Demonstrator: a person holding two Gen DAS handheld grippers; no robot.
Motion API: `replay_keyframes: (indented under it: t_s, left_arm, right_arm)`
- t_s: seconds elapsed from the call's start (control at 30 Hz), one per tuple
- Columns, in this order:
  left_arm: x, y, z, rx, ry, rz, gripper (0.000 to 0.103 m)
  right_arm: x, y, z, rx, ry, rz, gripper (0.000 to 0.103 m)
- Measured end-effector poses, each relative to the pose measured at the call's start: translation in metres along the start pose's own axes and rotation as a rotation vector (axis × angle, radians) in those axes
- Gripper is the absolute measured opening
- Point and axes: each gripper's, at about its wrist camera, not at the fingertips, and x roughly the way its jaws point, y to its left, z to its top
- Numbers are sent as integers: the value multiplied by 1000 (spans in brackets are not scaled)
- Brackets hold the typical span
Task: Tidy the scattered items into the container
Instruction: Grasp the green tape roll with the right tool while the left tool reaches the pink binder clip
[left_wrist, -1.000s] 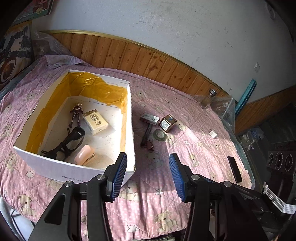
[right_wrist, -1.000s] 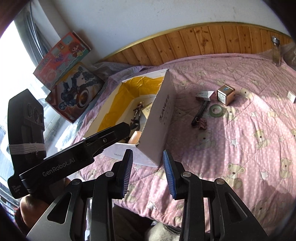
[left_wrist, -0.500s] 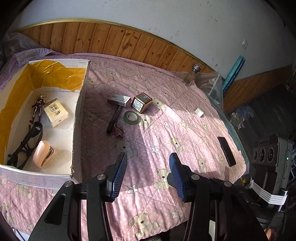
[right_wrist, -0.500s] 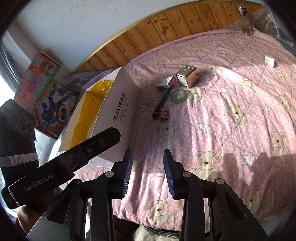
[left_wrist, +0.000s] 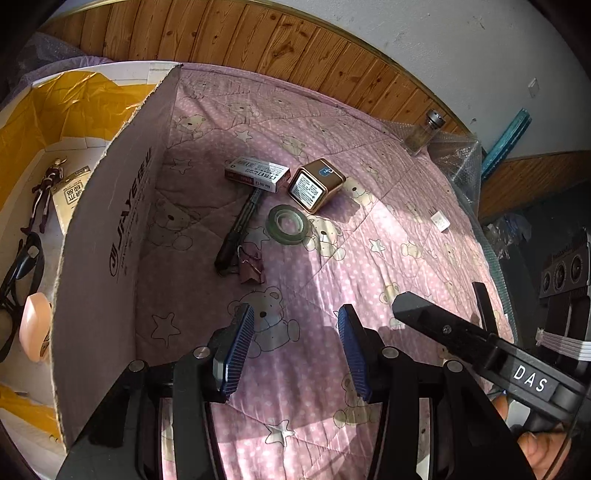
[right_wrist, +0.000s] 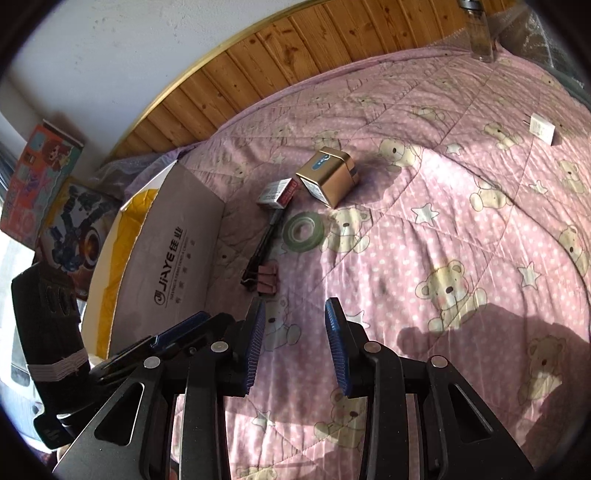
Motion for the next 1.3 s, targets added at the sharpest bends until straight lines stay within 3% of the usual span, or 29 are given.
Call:
replay_keyframes:
  t_s: [0.3,0.47,0.53,0.57,0.67,0.77,0.87,0.93,1.0,1.1,1.2,1.23,1.27,1.3]
  left_arm:
    - [60,23,20,-70,47,48,49]
    - [74,28,26,-61,20,50,49]
    - [77,26,27,-35,-1,52,49]
    - [79,25,27,-20,-7,49,49]
    - [86,19,27,45,-22,57,45]
    - [91,9,27,100,-7,30,25]
    - [89,1,24,138,-5,39,25]
    - [88,0,25,135,-15,63,28]
    - [92,-1,28,127,-16,51,44]
    - [100,-10,32,162,-21,37,57]
    - [107,-17,36,208,-13,49,58]
    - [108,-17,38,211,-14,53,55]
    - [108,-15,38,205,-18,66,38]
    - [108,-13,40,198,-20,77,29]
  right_arm:
    - [70,2,51,-154,76,-51,37]
    - [117,4,65,-252,137,-93,35]
    - [133,2,65,-278,169,-96,20]
    - [137,2,64,-299,164,-95,18]
    - [136,1,64,-314,139,-97,15]
    - [120,-11,65,-267,103,-127,15]
    - [94,-30,66,-208,67,-157,15]
    - [81,-44,65,-177,61,-185,15]
    - [75,-56,62,-163,66,-210,15]
    - [81,-68,57,-142,93,-233,15]
    - [85,-70,53,-147,81,-241,16]
    - [86,-69,53,-150,77,-245,16]
    - [87,-69,54,-146,71,-244,16]
    - [88,-69,54,-143,67,-243,17]
